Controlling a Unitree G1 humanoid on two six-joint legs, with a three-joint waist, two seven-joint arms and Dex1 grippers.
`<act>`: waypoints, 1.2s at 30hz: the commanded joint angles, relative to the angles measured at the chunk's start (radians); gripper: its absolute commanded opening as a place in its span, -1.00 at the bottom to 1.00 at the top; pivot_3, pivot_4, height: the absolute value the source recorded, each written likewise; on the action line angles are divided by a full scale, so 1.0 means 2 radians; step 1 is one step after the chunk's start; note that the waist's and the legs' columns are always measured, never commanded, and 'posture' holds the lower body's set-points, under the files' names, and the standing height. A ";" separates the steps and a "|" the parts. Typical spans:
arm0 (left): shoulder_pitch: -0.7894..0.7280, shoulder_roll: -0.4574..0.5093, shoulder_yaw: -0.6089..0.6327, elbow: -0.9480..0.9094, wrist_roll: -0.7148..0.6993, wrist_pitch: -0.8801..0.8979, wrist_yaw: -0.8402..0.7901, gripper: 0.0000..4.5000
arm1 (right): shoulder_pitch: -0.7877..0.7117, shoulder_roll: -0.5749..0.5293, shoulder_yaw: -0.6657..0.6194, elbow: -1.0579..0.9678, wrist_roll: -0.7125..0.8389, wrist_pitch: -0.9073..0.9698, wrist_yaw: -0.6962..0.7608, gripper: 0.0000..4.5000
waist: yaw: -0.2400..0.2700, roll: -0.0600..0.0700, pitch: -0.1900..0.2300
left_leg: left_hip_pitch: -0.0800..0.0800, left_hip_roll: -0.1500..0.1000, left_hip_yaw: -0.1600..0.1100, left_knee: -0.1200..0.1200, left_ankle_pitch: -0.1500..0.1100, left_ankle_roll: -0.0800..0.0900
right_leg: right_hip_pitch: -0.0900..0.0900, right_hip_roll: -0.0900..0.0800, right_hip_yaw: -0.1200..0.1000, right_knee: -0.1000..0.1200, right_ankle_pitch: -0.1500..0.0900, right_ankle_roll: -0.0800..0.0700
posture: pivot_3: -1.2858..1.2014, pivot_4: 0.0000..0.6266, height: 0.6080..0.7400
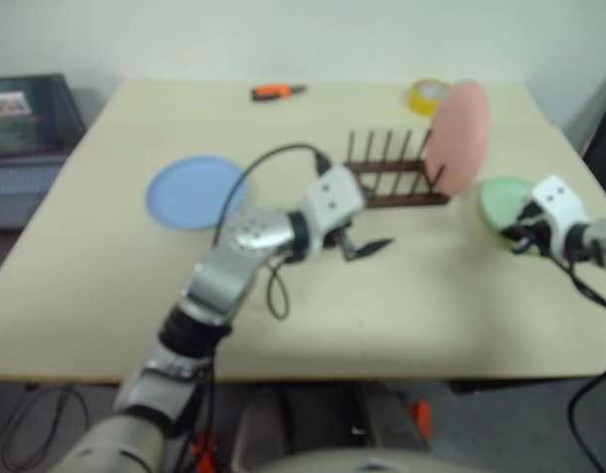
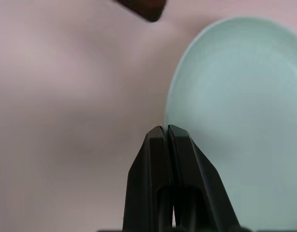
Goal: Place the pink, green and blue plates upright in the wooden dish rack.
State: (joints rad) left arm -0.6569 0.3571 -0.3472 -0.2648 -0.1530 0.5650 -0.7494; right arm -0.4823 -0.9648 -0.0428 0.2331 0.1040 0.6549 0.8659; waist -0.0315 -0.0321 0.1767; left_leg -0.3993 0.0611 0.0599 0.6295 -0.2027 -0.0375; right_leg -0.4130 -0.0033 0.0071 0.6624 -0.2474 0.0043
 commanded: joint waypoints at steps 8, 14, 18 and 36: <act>-0.007 -0.006 0.004 -0.006 0.003 -0.013 0.003 1.00 | -0.002 -0.015 -0.074 -0.024 0.034 0.026 -0.013 -0.98 | 0.000 0.000 0.000 | 0.000 0.000 0.000 0.000 0.000 0.000 | 0.000 0.000 0.000 0.000 0.000 0.000 | 0.03 -0.52 1.00; -0.008 -0.006 0.007 -0.004 0.002 -0.016 0.002 1.00 | -0.016 -0.026 -0.116 -0.041 0.056 0.052 -0.025 -0.98 | 0.000 0.000 0.000 | 0.000 0.000 0.000 0.000 0.000 0.000 | 0.000 0.000 0.000 0.000 0.000 0.000 | 0.03 -0.52 1.00; -0.007 -0.008 0.015 -0.006 -0.005 -0.017 0.002 1.00 | -0.046 -0.042 -0.145 -0.062 0.073 0.067 -0.036 -0.98 | 0.000 0.000 0.000 | 0.000 0.000 0.000 0.000 0.000 0.000 | 0.000 0.000 0.001 0.000 0.000 0.000 | 0.03 -0.52 1.00; -0.010 -0.013 0.039 0.001 -0.021 -0.028 0.000 1.00 | -0.298 0.088 -0.128 -0.085 0.178 -0.021 -0.050 -0.98 | 0.000 0.000 0.000 | -0.001 0.000 0.002 -0.001 0.000 0.000 | -0.003 0.000 0.003 0.000 0.000 0.000 | 0.03 -0.52 1.00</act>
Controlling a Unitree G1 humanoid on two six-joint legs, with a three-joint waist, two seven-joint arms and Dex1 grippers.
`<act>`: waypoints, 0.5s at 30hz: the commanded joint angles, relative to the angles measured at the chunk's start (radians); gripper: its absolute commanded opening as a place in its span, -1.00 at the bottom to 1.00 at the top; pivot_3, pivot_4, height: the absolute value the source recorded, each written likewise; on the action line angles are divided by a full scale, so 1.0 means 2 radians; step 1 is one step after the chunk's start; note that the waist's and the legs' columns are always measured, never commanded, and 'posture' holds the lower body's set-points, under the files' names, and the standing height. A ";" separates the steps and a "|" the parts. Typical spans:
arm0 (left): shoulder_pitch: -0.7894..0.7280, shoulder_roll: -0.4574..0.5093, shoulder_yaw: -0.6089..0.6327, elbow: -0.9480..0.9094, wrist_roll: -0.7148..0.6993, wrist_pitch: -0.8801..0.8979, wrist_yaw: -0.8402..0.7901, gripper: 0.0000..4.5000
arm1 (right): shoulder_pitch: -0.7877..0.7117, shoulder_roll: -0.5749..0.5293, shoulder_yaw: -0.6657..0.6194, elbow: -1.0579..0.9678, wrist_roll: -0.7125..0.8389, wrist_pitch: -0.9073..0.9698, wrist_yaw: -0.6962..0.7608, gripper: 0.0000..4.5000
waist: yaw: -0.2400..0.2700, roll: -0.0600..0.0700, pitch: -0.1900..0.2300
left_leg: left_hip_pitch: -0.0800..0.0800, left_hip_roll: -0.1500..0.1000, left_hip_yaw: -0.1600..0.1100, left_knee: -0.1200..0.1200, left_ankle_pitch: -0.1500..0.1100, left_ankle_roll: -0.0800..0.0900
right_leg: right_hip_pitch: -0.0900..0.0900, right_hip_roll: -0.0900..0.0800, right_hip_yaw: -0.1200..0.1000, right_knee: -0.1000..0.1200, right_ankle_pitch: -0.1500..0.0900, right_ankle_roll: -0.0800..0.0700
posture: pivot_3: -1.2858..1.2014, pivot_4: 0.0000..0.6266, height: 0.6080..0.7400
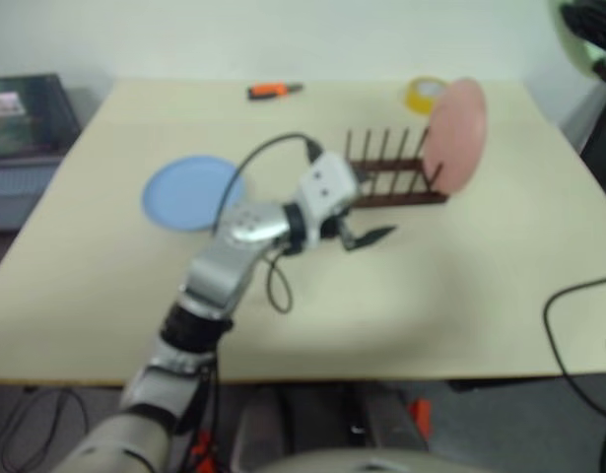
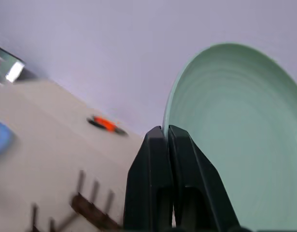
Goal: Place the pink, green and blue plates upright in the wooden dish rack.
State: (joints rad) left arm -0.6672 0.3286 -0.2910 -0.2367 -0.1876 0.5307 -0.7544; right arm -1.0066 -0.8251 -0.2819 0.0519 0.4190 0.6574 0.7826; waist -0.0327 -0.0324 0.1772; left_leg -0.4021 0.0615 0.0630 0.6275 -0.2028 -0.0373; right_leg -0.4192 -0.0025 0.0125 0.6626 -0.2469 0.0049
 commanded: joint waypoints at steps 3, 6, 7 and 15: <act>0.000 0.009 0.013 -0.016 -0.002 -0.008 0.001 1.00 | -0.063 0.049 -0.015 0.019 0.047 -0.019 -0.008 -0.98 | 0.001 0.000 0.000 | 0.000 0.000 0.001 0.000 0.000 0.000 | 0.000 0.000 0.000 0.000 0.000 0.000 | 0.03 -0.52 1.00; 0.010 0.021 0.013 -0.023 -0.004 -0.007 -0.005 1.00 | -0.076 0.073 -0.024 0.034 0.076 -0.010 -0.005 -0.98 | 0.001 0.000 0.000 | -0.001 0.000 0.001 0.000 0.000 0.000 | -0.001 0.000 0.000 0.000 0.000 0.000 | 0.03 -0.52 1.00; 0.013 0.023 0.014 -0.025 -0.006 -0.007 -0.005 1.00 | -0.077 0.080 -0.025 0.036 0.087 -0.007 -0.002 -0.98 | 0.001 0.000 0.000 | -0.001 0.000 0.001 0.000 0.000 0.000 | -0.001 0.000 0.000 0.000 0.000 0.000 | 0.03 -0.52 1.00; 0.020 0.031 0.025 -0.039 -0.018 0.000 -0.001 1.00 | -0.070 0.136 -0.042 0.068 0.153 0.015 -0.014 -0.98 | 0.000 0.000 0.000 | 0.000 0.001 0.001 0.000 0.000 0.000 | -0.001 0.000 0.000 0.000 0.000 0.000 | 0.03 -0.52 1.00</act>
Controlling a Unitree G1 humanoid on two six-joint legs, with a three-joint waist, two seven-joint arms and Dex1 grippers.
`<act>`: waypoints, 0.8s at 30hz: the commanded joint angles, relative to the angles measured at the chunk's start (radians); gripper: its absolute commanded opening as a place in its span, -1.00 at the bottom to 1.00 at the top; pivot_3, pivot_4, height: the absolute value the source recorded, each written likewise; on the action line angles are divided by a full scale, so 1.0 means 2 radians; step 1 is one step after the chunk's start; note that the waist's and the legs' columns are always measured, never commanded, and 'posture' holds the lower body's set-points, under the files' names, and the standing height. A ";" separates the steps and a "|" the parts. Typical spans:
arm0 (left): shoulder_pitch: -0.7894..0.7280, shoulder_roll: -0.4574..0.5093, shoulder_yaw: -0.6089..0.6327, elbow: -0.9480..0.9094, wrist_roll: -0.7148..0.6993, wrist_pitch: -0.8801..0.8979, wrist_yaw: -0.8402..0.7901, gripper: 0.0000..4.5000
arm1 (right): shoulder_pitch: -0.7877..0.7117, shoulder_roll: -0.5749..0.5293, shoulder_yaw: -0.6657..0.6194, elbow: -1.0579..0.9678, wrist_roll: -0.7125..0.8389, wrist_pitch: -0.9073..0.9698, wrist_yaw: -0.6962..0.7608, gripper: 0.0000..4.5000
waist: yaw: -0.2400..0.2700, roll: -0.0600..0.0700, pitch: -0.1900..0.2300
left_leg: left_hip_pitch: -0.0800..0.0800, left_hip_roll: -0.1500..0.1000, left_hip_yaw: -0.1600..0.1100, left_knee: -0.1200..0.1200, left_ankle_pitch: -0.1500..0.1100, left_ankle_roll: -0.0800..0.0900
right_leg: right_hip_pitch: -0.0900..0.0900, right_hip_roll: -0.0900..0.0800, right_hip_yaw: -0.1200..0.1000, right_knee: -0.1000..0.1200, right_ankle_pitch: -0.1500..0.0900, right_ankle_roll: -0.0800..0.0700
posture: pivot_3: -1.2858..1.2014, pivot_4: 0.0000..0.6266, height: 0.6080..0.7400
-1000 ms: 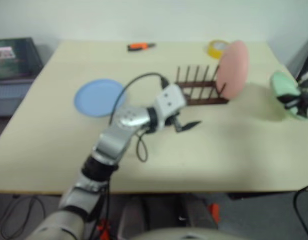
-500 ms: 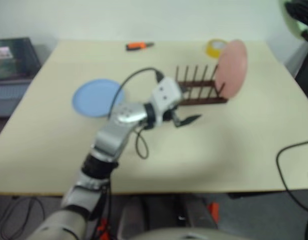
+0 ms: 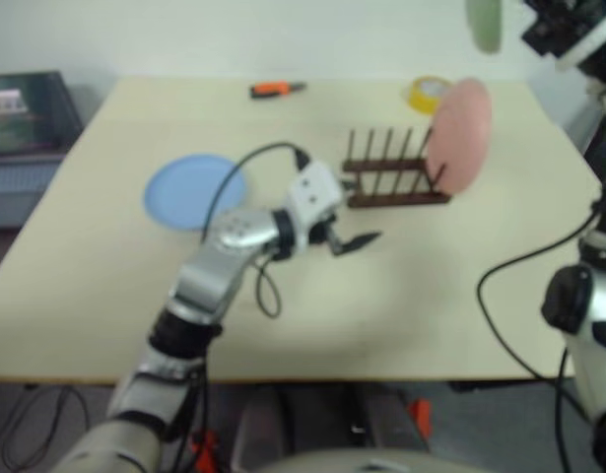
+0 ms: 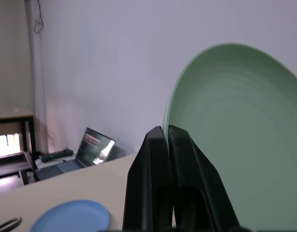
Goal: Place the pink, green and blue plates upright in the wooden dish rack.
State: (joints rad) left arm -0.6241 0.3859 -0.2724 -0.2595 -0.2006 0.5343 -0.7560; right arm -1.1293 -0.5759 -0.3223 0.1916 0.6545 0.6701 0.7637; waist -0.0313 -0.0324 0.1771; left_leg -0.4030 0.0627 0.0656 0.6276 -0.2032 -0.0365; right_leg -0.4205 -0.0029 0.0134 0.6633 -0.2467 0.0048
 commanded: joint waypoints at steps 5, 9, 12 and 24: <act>-0.004 0.001 0.037 -0.028 -0.023 -0.005 0.009 1.00 | 0.008 0.038 -0.015 0.016 0.042 0.012 -0.013 -0.98 | 0.000 0.000 0.000 | 0.000 0.000 0.000 0.000 0.000 0.000 | 0.000 0.000 0.000 0.000 0.000 0.000 | 0.03 -0.52 1.00; -0.014 0.010 0.061 -0.019 -0.023 -0.004 0.020 1.00 | 0.019 0.045 -0.018 0.027 0.048 0.011 -0.018 -0.98 | 0.000 0.000 0.000 | 0.000 0.000 0.000 0.000 0.000 0.000 | 0.000 0.000 0.000 0.000 0.000 0.000 | 0.03 -0.52 1.00; -0.014 0.019 0.071 -0.011 -0.020 -0.006 0.021 1.00 | 0.024 0.047 -0.022 0.038 0.051 0.012 -0.021 -0.98 | 0.000 0.000 0.000 | 0.000 0.000 0.000 0.000 0.000 0.000 | 0.000 0.000 0.000 0.000 0.000 0.000 | 0.03 -0.52 1.00; -0.005 0.026 0.078 -0.005 -0.018 -0.013 0.033 1.00 | 0.047 0.061 -0.041 0.068 0.079 0.038 -0.028 -0.98 | 0.000 0.000 0.000 | 0.000 0.000 0.000 0.000 0.000 0.000 | 0.000 0.000 0.000 0.000 0.000 0.000 | 0.03 -0.52 1.00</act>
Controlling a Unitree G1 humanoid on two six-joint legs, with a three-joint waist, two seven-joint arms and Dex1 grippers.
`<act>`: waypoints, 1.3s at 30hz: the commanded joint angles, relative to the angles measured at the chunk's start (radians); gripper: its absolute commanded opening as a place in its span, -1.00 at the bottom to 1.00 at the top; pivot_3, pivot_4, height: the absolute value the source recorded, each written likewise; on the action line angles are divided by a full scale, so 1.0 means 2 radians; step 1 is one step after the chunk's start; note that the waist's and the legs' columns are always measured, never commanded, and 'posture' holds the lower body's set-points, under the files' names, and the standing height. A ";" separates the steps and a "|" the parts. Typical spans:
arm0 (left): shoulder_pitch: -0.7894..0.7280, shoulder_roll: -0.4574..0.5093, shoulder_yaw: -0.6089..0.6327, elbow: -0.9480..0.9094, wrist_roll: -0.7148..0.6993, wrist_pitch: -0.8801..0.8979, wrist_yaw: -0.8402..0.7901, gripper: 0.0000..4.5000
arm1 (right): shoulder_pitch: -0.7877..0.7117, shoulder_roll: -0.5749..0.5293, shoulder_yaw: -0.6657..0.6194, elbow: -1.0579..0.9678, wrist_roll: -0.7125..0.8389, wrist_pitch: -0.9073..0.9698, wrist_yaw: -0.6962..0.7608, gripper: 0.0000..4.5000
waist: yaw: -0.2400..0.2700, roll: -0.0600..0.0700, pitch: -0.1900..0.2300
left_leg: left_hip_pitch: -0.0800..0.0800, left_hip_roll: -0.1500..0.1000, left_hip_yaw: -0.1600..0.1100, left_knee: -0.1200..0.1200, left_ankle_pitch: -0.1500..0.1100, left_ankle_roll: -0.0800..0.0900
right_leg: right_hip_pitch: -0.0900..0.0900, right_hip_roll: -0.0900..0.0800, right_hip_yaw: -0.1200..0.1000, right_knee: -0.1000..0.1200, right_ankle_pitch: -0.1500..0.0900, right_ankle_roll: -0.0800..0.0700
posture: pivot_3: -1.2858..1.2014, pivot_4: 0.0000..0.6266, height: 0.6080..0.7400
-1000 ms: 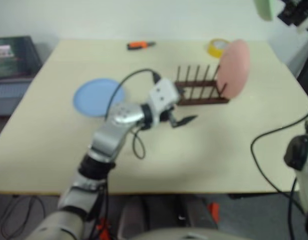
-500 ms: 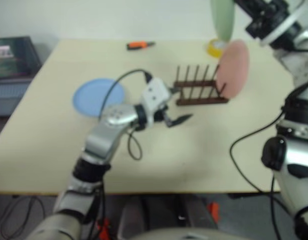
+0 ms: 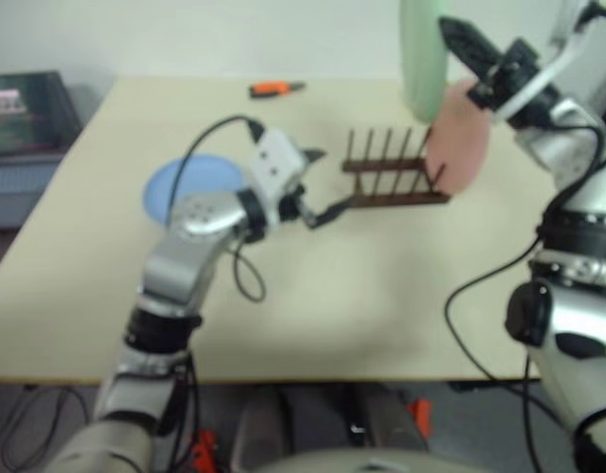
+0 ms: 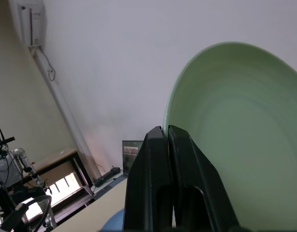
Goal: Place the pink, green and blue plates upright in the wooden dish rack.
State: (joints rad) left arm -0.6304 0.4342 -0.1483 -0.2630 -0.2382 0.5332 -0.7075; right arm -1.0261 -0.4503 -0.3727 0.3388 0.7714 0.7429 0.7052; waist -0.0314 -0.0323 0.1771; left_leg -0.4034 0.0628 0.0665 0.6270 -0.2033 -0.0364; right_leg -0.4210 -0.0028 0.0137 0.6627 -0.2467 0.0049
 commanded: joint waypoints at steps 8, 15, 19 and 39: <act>0.001 0.005 0.014 -0.001 0.002 -0.015 0.012 1.00 | 0.015 0.009 -0.014 0.008 0.020 0.004 0.005 -0.98 | 0.000 0.000 0.000 | 0.000 0.000 0.000 0.000 0.000 0.000 | 0.000 0.000 0.000 0.000 0.000 0.000 | 0.03 -0.52 1.00; 0.001 0.006 0.011 -0.005 0.004 -0.012 0.014 1.00 | 0.014 0.011 -0.015 0.035 0.014 -0.009 0.010 -0.98 | 0.000 0.000 0.000 | 0.000 0.000 0.000 0.000 0.000 0.000 | 0.000 0.000 0.000 0.000 0.000 0.000 | 0.03 -0.52 1.00; 0.003 0.006 0.011 -0.007 0.004 -0.011 0.014 1.00 | 0.016 0.007 -0.016 0.045 0.011 -0.010 0.011 -0.98 | 0.000 0.000 0.000 | 0.000 0.000 0.000 0.000 0.000 0.000 | 0.000 0.000 0.000 0.000 0.000 0.000 | 0.03 -0.52 1.00; -0.001 0.003 0.007 -0.010 0.003 -0.006 0.015 1.00 | 0.038 0.008 -0.021 0.042 0.013 -0.011 0.001 -0.98 | 0.000 0.000 0.000 | 0.000 0.000 0.000 0.000 0.000 0.000 | 0.000 0.000 0.000 0.000 0.000 0.000 | 0.03 -0.52 1.00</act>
State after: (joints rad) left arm -0.6197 0.4423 -0.1417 -0.2429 -0.2290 0.5240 -0.6850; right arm -0.9422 -0.4230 -0.3859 0.4566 0.7774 0.7338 0.7079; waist -0.0320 -0.0323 0.1771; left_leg -0.4036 0.0630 0.0667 0.6261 -0.2034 -0.0363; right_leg -0.4213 -0.0026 0.0137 0.6619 -0.2468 0.0050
